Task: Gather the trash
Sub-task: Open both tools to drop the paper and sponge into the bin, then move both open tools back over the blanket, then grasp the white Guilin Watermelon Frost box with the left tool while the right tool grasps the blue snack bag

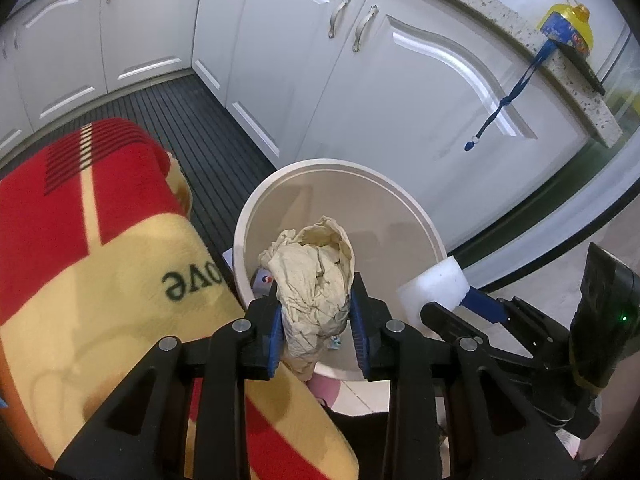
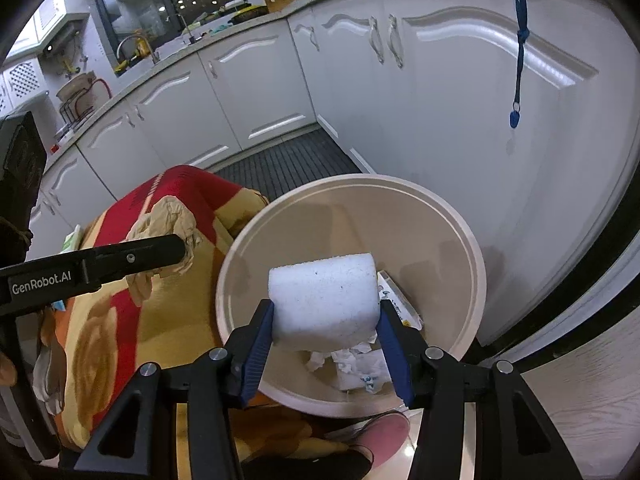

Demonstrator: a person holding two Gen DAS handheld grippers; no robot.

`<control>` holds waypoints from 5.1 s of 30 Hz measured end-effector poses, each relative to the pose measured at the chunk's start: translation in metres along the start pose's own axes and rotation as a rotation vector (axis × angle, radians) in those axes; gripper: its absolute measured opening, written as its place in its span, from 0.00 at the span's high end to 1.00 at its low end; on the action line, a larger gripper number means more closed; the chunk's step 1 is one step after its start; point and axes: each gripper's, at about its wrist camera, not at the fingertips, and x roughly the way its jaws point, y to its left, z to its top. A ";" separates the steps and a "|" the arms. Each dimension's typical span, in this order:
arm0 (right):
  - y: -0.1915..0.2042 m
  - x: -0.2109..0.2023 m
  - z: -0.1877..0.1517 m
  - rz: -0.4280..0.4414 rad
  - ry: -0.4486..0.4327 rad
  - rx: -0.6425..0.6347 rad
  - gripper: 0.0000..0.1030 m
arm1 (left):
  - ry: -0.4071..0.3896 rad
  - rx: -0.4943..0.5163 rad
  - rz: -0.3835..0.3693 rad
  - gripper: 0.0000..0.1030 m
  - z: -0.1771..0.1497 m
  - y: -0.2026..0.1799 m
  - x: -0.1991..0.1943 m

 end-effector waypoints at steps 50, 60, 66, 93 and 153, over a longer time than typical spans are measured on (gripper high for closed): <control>0.118 -0.004 -0.005 0.142 0.003 -0.128 0.32 | -0.130 -0.166 0.273 0.37 -0.102 0.103 -0.148; 0.172 -0.005 -0.009 0.228 0.011 -0.201 0.31 | -0.141 -0.306 0.493 0.37 -0.131 0.178 -0.161; 0.211 -0.001 -0.008 0.314 0.025 -0.248 0.29 | -0.111 -0.365 0.569 0.36 -0.154 0.221 -0.184; 0.339 0.073 0.025 0.559 0.194 -0.247 0.23 | -0.193 -0.529 0.567 0.35 -0.183 0.308 -0.266; 0.273 0.055 -0.032 0.295 0.234 -0.317 0.16 | -0.025 -0.258 0.490 0.35 -0.163 0.303 -0.187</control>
